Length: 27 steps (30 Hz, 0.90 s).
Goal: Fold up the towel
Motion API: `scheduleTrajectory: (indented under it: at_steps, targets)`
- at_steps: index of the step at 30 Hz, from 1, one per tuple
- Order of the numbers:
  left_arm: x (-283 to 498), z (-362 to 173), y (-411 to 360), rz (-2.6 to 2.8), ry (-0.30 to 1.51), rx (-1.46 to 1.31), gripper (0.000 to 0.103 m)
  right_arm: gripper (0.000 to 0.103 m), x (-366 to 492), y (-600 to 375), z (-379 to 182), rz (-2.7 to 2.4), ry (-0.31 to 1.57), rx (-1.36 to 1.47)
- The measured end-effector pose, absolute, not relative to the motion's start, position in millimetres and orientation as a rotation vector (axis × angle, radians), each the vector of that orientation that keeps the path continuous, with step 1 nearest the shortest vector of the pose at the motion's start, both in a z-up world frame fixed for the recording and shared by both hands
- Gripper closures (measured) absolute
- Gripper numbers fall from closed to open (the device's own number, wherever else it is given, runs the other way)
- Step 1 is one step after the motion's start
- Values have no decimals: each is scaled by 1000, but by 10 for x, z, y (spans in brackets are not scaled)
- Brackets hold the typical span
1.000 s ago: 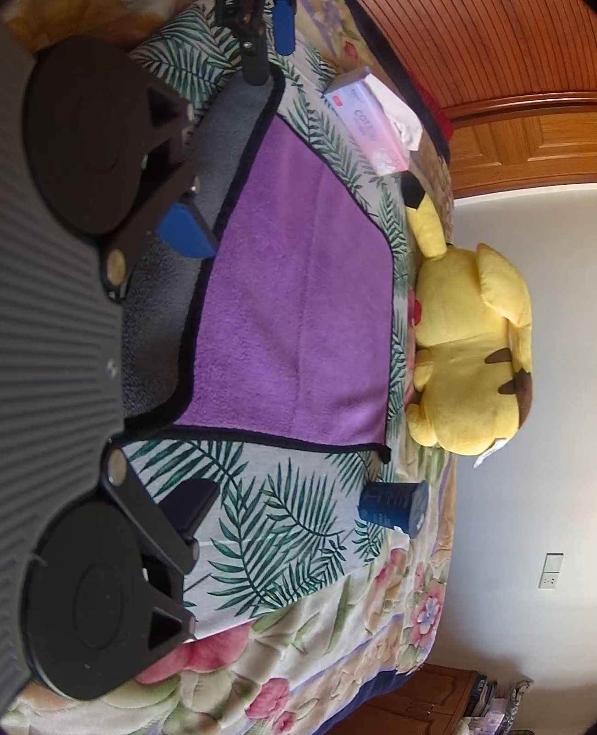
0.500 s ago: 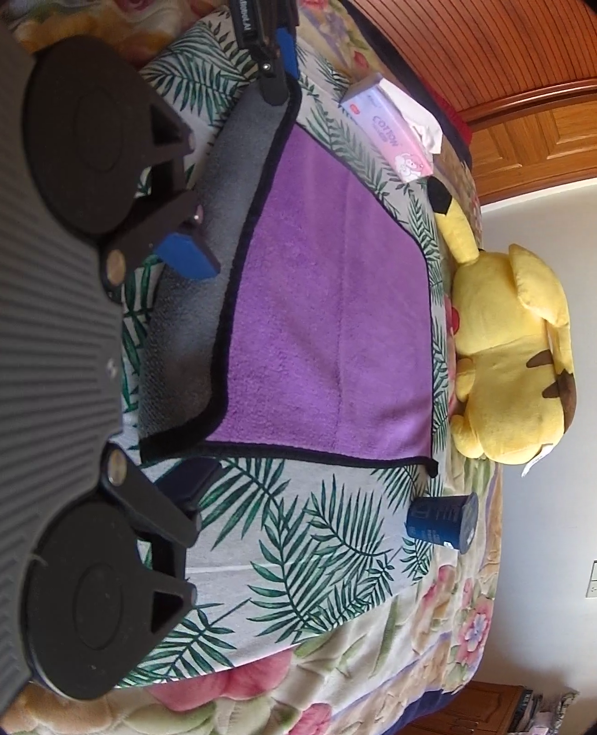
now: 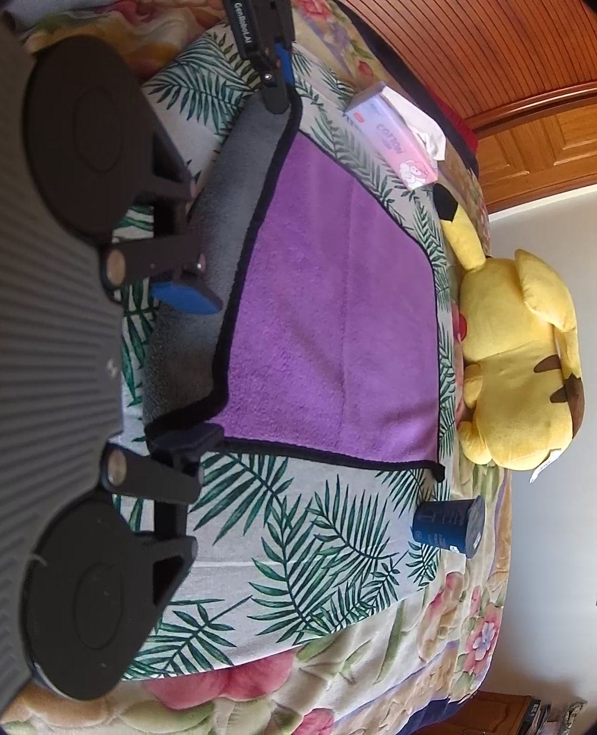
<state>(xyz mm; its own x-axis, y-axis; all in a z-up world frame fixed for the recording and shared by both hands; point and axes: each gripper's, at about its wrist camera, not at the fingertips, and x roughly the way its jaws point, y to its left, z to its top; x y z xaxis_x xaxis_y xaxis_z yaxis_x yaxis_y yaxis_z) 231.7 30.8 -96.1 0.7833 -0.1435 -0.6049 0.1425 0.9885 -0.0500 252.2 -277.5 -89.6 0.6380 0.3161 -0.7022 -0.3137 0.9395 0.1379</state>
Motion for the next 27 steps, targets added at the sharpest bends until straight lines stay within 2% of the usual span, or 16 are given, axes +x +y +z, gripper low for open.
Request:
scheduleTrajectory:
  at_steps: [4, 6, 13, 15, 19, 21, 27]
  targets:
    - [2323, -980, 311, -153, 659, 7, 103, 62, 2534, -2790, -909, 354, 813, -7]
    - [2323, -986, 315, -155, 661, 5, 103, 80, 2536, -2793, -912, 350, 817, -15]
    - [2316, -980, 319, -160, 656, 0, 103, 83, 2528, -2792, -911, 330, 807, -44]
    - [2316, -976, 313, -161, 655, 1, 103, 92, 2537, -2812, -912, 324, 807, -43]
    - [2308, -965, 310, -163, 651, -1, 103, 94, 2526, -2807, -911, 342, 801, -45]
    - [2305, -955, 307, -162, 648, 0, 103, 99, 2516, -2792, -907, 357, 796, -47]
    - [2306, -945, 305, -164, 639, 0, 103, 99, 2510, -2790, -887, 368, 780, -47]
